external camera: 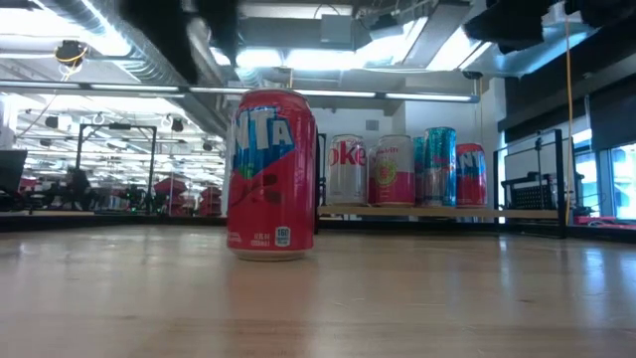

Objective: Place canned beverage on shelf
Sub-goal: Put the red soda can on the shelf aligned with the other red soda can

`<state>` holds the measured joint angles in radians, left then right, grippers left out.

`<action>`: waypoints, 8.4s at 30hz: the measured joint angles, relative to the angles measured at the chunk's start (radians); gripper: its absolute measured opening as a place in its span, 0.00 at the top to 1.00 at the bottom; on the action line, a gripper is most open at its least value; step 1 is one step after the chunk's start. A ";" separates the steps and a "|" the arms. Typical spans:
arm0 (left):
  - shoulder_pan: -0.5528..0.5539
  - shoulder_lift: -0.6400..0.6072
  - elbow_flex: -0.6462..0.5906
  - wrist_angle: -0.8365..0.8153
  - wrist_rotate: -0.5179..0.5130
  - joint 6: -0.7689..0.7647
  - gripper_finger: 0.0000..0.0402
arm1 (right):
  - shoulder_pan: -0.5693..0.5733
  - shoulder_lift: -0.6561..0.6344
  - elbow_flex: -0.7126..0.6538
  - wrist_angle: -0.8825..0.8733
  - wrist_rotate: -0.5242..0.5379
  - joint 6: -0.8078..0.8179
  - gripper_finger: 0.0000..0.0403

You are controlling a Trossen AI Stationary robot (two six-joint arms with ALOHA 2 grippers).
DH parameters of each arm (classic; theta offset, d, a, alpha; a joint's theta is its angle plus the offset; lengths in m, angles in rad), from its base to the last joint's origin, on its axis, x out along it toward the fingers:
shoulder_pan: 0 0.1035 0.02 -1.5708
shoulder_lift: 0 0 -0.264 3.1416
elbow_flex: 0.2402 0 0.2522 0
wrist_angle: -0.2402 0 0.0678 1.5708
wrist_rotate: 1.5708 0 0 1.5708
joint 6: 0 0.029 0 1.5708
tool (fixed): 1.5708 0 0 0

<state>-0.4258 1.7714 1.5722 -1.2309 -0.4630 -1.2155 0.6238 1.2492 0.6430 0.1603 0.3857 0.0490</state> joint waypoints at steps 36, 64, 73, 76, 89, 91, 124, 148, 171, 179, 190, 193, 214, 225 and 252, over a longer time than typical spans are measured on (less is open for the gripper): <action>-0.125 -0.067 -0.758 0.999 -0.558 0.306 0.13 | -0.274 0.644 0.266 0.350 0.067 -0.035 0.29; -0.219 -0.066 -0.755 0.986 -0.533 0.307 0.13 | -0.325 0.500 0.275 0.321 -0.124 -0.066 0.29; -0.218 -0.066 -0.755 0.978 -0.534 0.307 0.13 | -0.378 0.574 0.274 0.374 -0.161 -0.032 0.29; -0.218 -0.066 -0.756 0.978 -0.538 0.308 0.13 | -0.378 0.587 0.274 0.402 -0.170 -0.039 0.29; -0.218 -0.066 -0.756 0.982 -0.542 0.308 0.13 | -0.378 0.627 0.287 0.453 -0.169 0.052 0.29; -0.218 -0.066 -0.756 0.982 -0.542 0.308 0.13 | -0.377 0.630 0.305 0.427 -0.164 0.056 0.29; -0.216 -0.066 -0.757 0.985 -0.538 0.309 0.13 | -0.375 0.708 0.459 0.330 -0.144 0.081 0.04; -0.232 -0.066 -0.758 0.963 -0.460 0.312 0.13 | -0.423 0.818 0.547 0.373 -0.158 -0.024 0.34; -0.323 -0.101 -0.759 0.897 -0.433 0.303 0.13 | -0.317 0.243 0.360 -0.130 0.146 0.008 0.34; -0.323 -0.101 -0.759 0.894 -0.437 0.302 0.13 | -0.316 -0.091 0.141 -0.284 0.341 0.170 0.34; -0.319 -0.101 -0.758 0.902 -0.440 0.302 0.13 | -0.317 -0.452 -0.047 -0.551 0.521 0.395 0.34; -0.315 -0.101 -0.758 0.902 -0.445 0.302 0.13 | -0.333 -0.485 -0.052 -0.630 0.536 0.424 0.34; -0.314 -0.101 -0.758 0.903 -0.445 0.310 0.13 | -0.736 -0.500 -0.149 -0.597 0.340 0.264 0.34; -0.313 -0.101 -0.758 0.903 -0.460 0.310 0.13 | -0.998 -0.526 -0.259 -0.321 0.079 0.125 0.34; -0.313 -0.101 -0.758 0.903 -0.460 0.309 0.13 | -1.148 -0.500 -0.227 -0.339 -0.057 0.023 0.10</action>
<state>-0.7392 1.6707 0.8139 -0.3283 -0.9226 -0.9061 -0.5243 0.7492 0.4160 -0.1788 0.3288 0.0722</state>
